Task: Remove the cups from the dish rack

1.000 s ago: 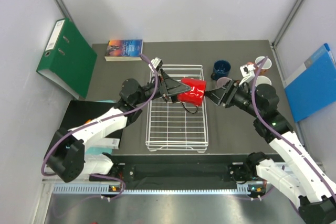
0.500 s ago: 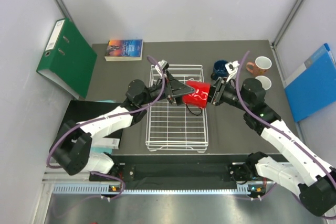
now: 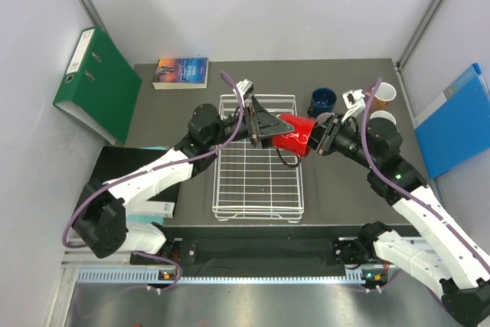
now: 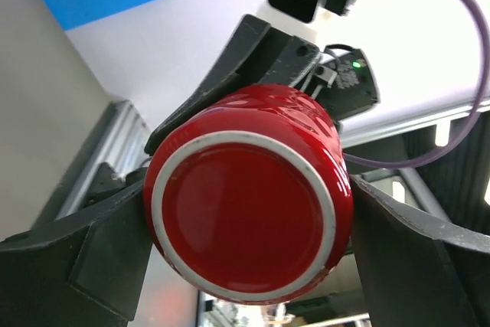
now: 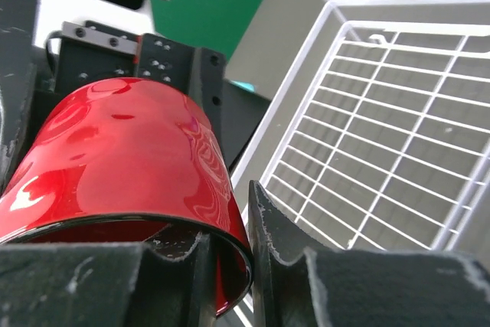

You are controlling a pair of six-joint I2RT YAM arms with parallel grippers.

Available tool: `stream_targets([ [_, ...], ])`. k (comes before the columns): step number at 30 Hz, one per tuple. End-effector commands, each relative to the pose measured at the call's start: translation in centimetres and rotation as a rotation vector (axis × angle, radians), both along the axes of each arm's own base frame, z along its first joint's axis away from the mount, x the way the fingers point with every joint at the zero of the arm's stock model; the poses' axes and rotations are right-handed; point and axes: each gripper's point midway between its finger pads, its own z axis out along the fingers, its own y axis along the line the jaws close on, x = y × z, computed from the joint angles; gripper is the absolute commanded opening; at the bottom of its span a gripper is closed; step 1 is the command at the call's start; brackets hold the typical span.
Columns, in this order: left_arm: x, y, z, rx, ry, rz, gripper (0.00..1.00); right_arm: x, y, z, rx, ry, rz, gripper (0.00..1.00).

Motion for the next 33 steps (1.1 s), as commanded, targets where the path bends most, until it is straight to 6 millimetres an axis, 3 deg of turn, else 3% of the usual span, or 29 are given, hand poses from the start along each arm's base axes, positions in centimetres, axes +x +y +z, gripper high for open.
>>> stream_targets([
  [1,4.1,1.4,-4.6,0.272,-0.030,0.212,0.99,-0.1,-3.4,4.6,-0.069,-0.131,-0.154,0.00],
  [2,4.9,2.1,-6.0,0.330,0.014,0.262,0.99,-0.1,-3.7,4.9,-0.077,-0.137,-0.169,0.00],
  [7,7.2,5.1,-8.0,0.417,0.081,0.417,0.99,-0.8,-5.7,5.5,-0.124,-0.142,-0.235,0.00],
  [16,8.1,8.0,-11.6,0.476,0.172,0.525,0.99,-1.9,-7.4,5.1,-0.124,-0.131,-0.294,0.00],
  [18,8.2,8.2,-11.8,0.493,0.169,0.536,0.99,-1.6,-8.6,3.9,-0.170,-0.087,-0.352,0.00],
  [19,8.1,8.7,-12.9,0.538,0.196,0.550,0.99,-1.4,-9.0,3.3,-0.192,-0.067,-0.374,0.00],
  [24,8.6,10.7,-13.9,0.654,0.203,0.637,0.99,-1.1,-12.6,-3.7,-0.376,0.165,-0.554,0.00],
  [26,8.8,11.8,-14.6,0.717,0.222,0.682,0.99,-1.2,-13.1,-5.8,-0.396,0.251,-0.603,0.00],
  [27,8.9,12.0,-14.6,0.731,0.213,0.684,0.99,-1.4,-13.9,-7.8,-0.438,0.305,-0.643,0.00],
  [33,9.5,15.3,-14.8,0.881,0.241,0.828,0.99,-0.7,-14.3,-13.2,-0.488,0.490,-0.752,0.00],
])
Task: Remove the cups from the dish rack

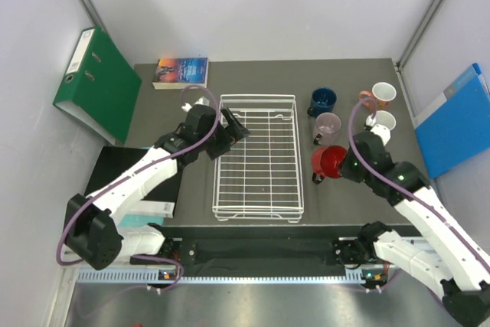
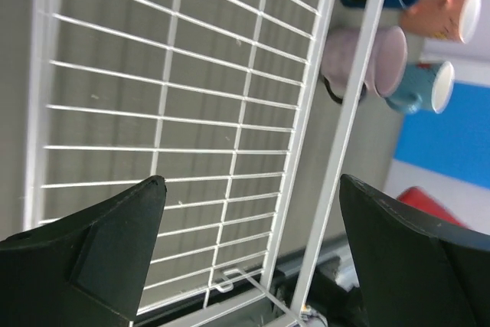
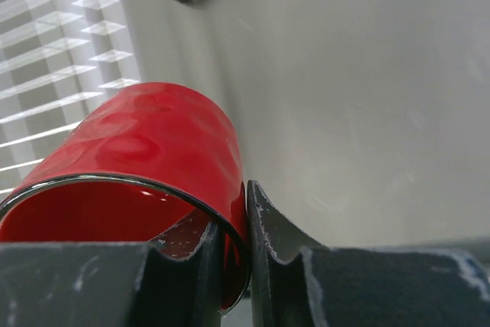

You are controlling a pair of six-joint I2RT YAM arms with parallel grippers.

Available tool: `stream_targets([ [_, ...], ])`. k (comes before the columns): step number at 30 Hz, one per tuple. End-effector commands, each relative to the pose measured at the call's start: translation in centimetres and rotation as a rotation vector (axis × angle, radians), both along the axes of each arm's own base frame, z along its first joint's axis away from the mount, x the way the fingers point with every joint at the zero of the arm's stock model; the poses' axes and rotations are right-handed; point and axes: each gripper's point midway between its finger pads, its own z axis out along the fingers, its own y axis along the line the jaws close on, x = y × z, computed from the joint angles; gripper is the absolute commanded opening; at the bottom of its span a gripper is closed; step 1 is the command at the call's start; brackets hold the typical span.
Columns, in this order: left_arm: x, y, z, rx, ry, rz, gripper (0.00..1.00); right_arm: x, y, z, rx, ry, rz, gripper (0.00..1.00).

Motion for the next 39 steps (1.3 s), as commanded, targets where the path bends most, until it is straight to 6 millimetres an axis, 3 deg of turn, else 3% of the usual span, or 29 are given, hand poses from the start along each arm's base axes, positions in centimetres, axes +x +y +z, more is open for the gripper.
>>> stream_targets([
  [1,1.0,3.6,1.6,0.141,-0.036,0.145,0.99,1.5,-0.8,-1.5,0.011,0.035,-0.185,0.00],
  [3,1.0,5.3,1.9,0.176,-0.036,0.228,0.99,2.2,-0.8,-2.6,-0.016,0.080,-0.219,0.00],
  [8,0.8,7.3,2.9,0.201,-0.065,0.315,0.99,4.5,-0.7,-5.1,-0.050,0.139,-0.253,0.00],
  [13,0.6,8.5,2.7,0.277,-0.051,0.332,0.99,6.0,-2.9,-8.4,-0.091,0.216,-0.318,0.00],
  [19,0.4,8.7,1.8,0.310,-0.041,0.318,0.99,7.7,-5.2,-10.1,-0.127,0.248,-0.350,0.00],
  [24,0.5,8.2,1.3,0.306,-0.026,0.295,0.99,8.7,-4.6,-10.6,-0.116,0.263,-0.320,0.00],
  [39,0.4,7.6,0.4,0.291,0.011,0.289,0.99,8.8,-2.8,-12.7,-0.102,0.323,-0.250,0.00],
])
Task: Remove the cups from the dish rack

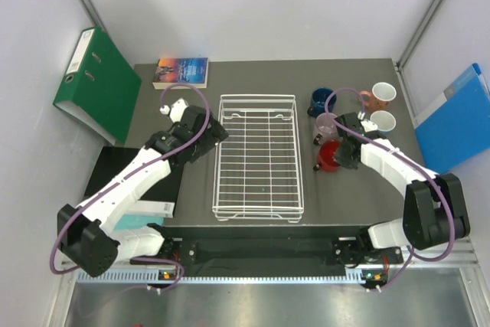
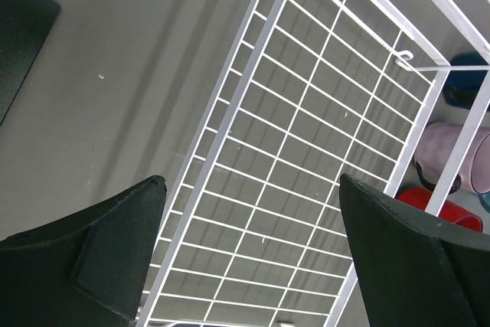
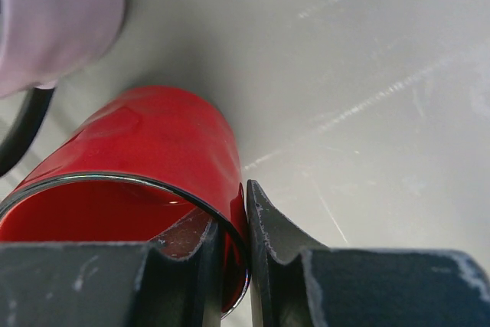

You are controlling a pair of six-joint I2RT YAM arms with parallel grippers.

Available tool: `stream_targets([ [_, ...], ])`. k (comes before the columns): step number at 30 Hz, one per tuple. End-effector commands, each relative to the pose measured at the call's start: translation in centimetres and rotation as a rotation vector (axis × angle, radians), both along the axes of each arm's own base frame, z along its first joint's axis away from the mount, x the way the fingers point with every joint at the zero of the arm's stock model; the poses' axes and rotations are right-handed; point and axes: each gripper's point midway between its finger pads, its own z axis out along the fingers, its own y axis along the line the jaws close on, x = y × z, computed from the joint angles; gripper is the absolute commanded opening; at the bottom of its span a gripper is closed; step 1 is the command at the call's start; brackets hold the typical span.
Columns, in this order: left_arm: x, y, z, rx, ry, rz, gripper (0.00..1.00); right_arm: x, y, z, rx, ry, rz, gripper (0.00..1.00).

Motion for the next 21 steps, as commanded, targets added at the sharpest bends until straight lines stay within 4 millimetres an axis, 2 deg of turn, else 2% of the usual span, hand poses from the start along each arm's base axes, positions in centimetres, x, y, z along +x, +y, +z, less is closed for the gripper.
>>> stream_targets([
  [1,0.2,-0.3,0.3,-0.015,0.004,0.004,0.99,1.8,1.3,0.6,0.036,-0.043,0.037,0.00],
  [2,0.2,-0.2,0.3,-0.014,0.003,0.007,0.99,1.7,1.3,0.7,0.035,-0.041,0.038,0.00],
  [6,0.2,-0.2,0.2,-0.017,0.005,0.016,0.99,0.7,1.1,1.2,0.033,-0.036,0.049,0.16],
  [16,0.5,-1.8,0.0,-0.059,0.037,-0.018,0.99,-1.2,0.6,2.3,0.023,-0.038,0.067,0.32],
  [20,0.5,-2.0,-0.3,-0.064,0.046,-0.022,0.99,-1.3,0.5,3.9,0.030,-0.078,0.074,0.39],
  [21,0.6,-1.9,-0.2,-0.065,0.040,-0.018,0.99,-1.3,0.6,4.9,0.035,-0.105,0.081,0.42],
])
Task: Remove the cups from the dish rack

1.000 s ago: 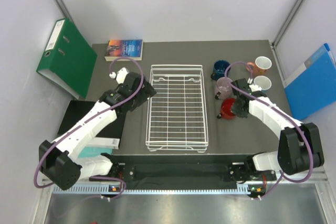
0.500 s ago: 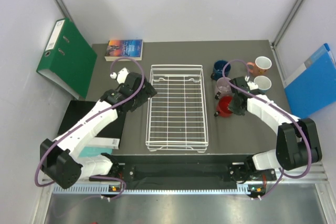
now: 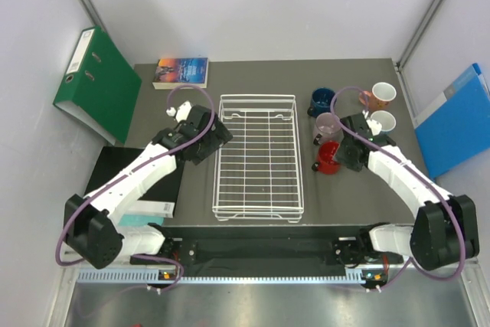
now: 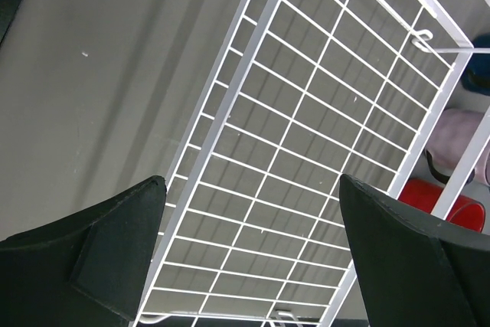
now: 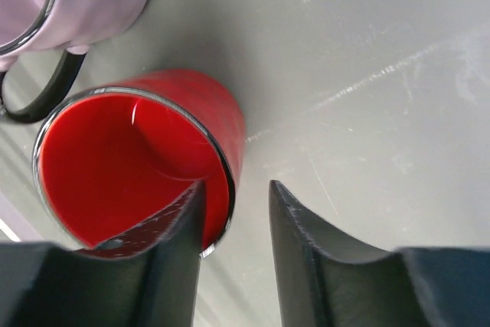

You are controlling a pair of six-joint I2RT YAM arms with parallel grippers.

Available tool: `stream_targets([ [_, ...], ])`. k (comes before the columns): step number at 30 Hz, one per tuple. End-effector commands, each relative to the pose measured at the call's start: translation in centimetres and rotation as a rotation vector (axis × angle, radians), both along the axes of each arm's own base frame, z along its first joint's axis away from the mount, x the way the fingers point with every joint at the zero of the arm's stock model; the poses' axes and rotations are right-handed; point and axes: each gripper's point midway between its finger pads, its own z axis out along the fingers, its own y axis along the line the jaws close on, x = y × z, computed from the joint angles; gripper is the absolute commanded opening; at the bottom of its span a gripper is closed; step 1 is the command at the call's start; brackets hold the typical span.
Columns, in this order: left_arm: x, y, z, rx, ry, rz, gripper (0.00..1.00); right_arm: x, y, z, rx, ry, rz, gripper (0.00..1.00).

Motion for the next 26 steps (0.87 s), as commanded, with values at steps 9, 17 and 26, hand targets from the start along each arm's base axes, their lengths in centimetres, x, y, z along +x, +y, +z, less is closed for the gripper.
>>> stream_targets([
  [9,1.2,0.6,3.8,0.071,-0.139,-0.074,0.99,1.5,2.4,17.9,0.131,-0.505,0.192,0.64],
  [17,-0.3,4.1,1.9,0.436,-0.016,-0.223,0.99,-0.3,2.2,23.8,-0.092,-0.817,0.429,0.79],
  [26,-1.5,3.4,2.7,0.473,-0.073,-0.291,0.99,-1.4,1.0,23.6,-0.200,-0.855,0.434,0.84],
])
